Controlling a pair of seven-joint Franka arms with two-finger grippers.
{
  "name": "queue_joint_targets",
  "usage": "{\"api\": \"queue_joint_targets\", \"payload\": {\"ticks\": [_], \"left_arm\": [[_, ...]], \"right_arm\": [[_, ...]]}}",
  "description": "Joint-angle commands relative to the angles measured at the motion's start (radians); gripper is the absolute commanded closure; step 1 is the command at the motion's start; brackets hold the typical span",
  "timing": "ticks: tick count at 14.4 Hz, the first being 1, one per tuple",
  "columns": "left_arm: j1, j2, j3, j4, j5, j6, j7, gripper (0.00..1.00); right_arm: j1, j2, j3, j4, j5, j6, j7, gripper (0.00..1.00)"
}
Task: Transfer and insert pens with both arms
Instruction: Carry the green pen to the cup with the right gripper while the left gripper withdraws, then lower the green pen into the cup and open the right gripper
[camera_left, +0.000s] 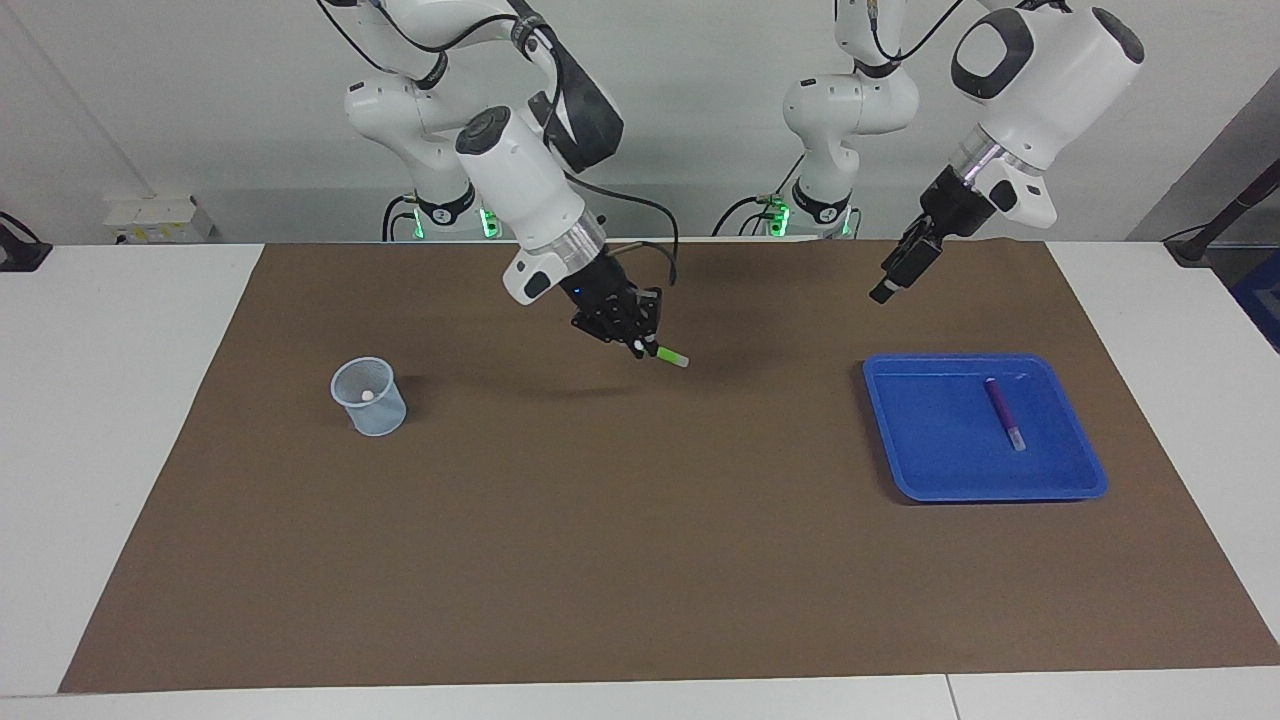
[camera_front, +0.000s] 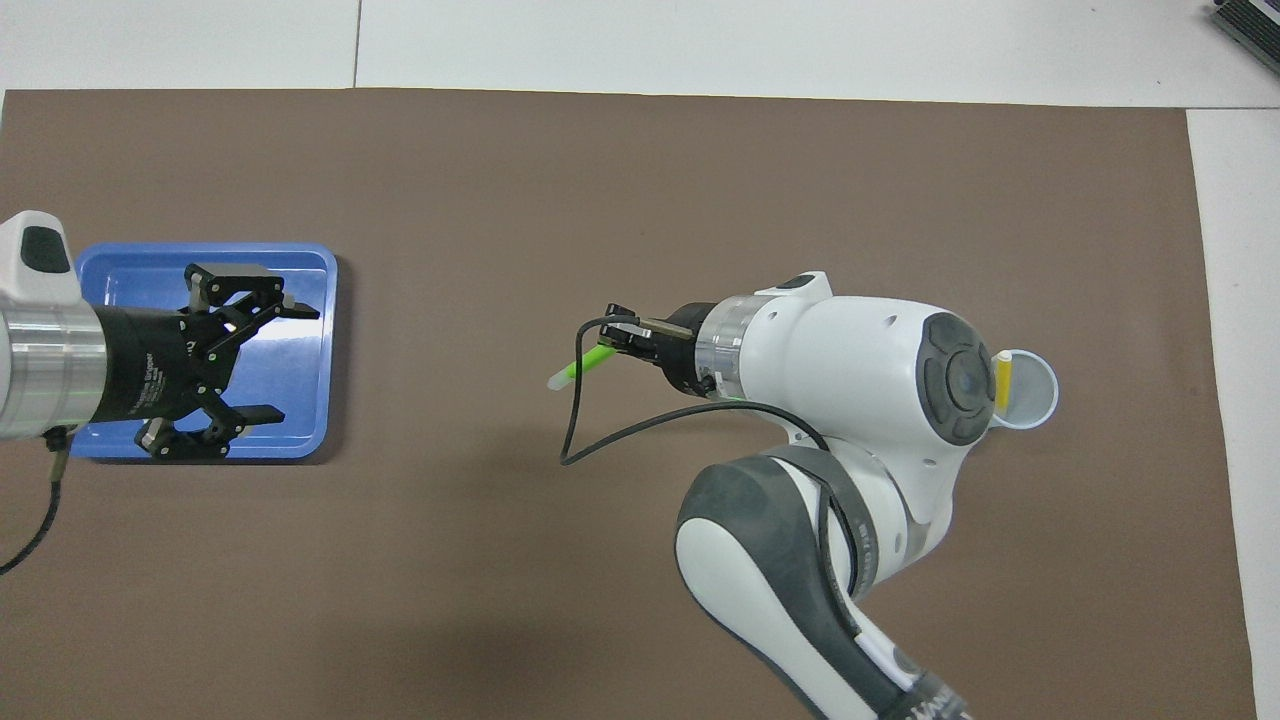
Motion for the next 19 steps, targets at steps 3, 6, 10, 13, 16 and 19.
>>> {"api": "queue_joint_targets", "payload": {"ticks": [3,6,10,13,16,19], "left_arm": [[0.080,-0.030,-0.004,-0.075,0.149,-0.016,0.375,0.00],[0.173,-0.016,-0.004,-0.087,0.178,-0.008,0.588,0.00],[0.204,0.045,-0.004,-0.135,0.261,0.119,0.703,0.00],[0.249,0.123,-0.004,-0.140,0.268,0.214,0.806,0.01],[0.269,0.197,-0.004,-0.138,0.317,0.323,0.845,0.01],[0.285,0.272,-0.004,-0.135,0.360,0.423,0.897,0.01]], "right_arm": [[-0.149,-0.089,0.011,-0.029,-0.144,-0.236,-0.231,1.00],[-0.279,-0.138,0.011,-0.017,-0.186,-0.379,-0.443,1.00],[-0.376,-0.171,0.009,-0.012,-0.356,-0.457,-0.708,1.00],[-0.403,-0.186,0.008,-0.014,-0.518,-0.455,-0.866,1.00],[-0.462,-0.169,0.011,-0.021,-0.543,-0.337,-0.991,1.00],[-0.475,-0.139,0.012,-0.031,-0.540,-0.254,-0.991,1.00]]}}
